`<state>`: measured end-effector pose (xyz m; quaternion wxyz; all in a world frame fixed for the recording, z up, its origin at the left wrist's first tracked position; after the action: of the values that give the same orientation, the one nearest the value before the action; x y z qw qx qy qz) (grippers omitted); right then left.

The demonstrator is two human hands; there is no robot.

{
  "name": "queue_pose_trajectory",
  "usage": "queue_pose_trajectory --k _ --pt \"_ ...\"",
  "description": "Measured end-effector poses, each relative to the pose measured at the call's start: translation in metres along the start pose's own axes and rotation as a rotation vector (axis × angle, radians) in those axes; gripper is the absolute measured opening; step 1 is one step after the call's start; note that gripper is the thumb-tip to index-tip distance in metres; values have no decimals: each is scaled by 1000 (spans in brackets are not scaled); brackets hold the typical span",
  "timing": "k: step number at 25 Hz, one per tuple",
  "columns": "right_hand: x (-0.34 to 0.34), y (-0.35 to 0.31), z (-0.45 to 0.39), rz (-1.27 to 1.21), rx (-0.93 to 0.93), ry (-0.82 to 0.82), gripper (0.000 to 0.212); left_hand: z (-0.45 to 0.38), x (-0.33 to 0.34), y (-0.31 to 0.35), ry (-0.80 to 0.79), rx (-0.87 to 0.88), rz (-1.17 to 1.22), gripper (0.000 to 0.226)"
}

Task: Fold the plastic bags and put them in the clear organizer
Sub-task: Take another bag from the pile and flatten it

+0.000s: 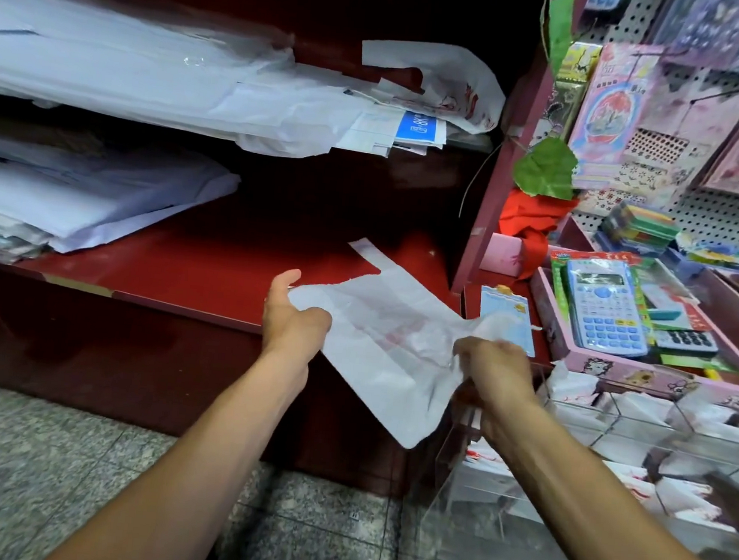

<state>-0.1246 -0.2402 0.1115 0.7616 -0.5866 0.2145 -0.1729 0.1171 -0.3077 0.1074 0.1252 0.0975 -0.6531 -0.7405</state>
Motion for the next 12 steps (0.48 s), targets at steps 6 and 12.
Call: queue_pose_trajectory --k 6,12 --pt "14 -80 49 600 -1352 18 16 8 9 5 -20 45 -207 48" --pt "55 -49 76 1043 -1826 -132 7 11 14 14 -326 -334 524 60"
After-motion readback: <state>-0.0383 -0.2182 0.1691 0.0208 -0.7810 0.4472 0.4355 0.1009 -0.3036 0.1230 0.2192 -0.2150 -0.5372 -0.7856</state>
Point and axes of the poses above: each hand's wrist, its own z-axis away from the middle knuckle, its own x-axis out of the palm, y = z × x, the point moved 6 cm from there along -z, towards the middle knuckle
